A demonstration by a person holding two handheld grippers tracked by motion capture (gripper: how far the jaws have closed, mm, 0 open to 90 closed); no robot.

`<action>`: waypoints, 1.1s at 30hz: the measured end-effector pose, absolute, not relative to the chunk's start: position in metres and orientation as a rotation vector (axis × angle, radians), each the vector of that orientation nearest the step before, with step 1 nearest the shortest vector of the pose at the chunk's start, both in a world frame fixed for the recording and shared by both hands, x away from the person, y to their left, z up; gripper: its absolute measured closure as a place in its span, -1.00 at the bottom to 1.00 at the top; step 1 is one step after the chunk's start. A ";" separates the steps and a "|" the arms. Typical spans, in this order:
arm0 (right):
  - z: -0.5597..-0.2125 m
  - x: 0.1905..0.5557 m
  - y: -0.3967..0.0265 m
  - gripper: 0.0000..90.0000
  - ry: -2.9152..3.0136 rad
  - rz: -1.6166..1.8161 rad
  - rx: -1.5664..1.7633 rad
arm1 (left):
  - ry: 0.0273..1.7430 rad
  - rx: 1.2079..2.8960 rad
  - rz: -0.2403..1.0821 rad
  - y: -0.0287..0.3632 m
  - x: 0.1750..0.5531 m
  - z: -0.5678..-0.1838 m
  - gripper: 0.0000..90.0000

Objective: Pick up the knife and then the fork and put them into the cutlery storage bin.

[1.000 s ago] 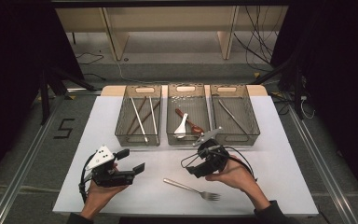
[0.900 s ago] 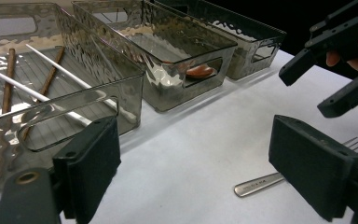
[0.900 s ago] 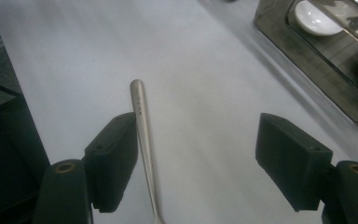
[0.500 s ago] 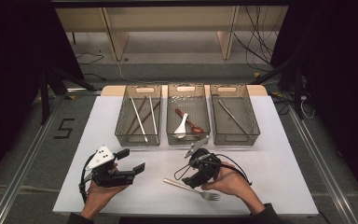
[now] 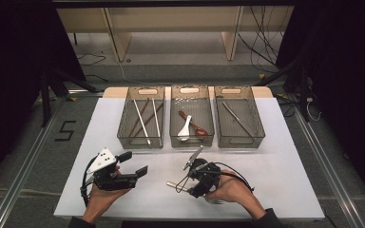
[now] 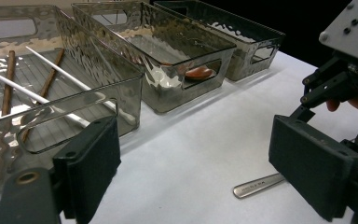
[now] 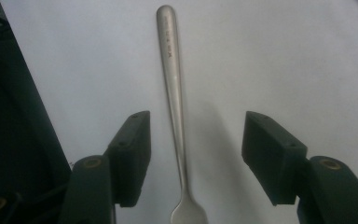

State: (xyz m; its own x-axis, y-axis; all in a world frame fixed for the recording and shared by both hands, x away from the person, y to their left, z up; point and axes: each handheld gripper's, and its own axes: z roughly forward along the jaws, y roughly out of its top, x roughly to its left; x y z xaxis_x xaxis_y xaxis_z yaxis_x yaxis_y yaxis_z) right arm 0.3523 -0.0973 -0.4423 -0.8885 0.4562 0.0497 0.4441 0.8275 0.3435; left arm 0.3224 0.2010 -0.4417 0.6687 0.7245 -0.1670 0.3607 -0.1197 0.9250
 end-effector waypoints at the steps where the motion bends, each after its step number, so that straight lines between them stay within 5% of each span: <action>1: -0.443 0.352 -0.097 0.01 2.973 0.538 0.728 | 0.881 1.727 0.389 0.201 0.322 -0.442 -0.64; 25: -0.459 0.347 -0.091 0.61 3.010 0.378 0.627 | 0.877 1.733 0.390 0.200 0.322 -0.442 -0.64; 33: -0.460 0.346 -0.088 0.65 3.006 0.356 0.608 | 0.874 1.735 0.390 0.200 0.322 -0.442 -0.64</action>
State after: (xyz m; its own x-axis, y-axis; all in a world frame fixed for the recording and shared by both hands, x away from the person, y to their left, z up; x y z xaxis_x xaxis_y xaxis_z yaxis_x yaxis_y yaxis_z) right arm 0.3460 -0.0884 -0.4597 -0.9211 0.3893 -0.0071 0.3768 0.8960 0.2350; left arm 0.3215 0.1996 -0.4417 0.6733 0.7211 -0.1631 0.3602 -0.1273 0.9241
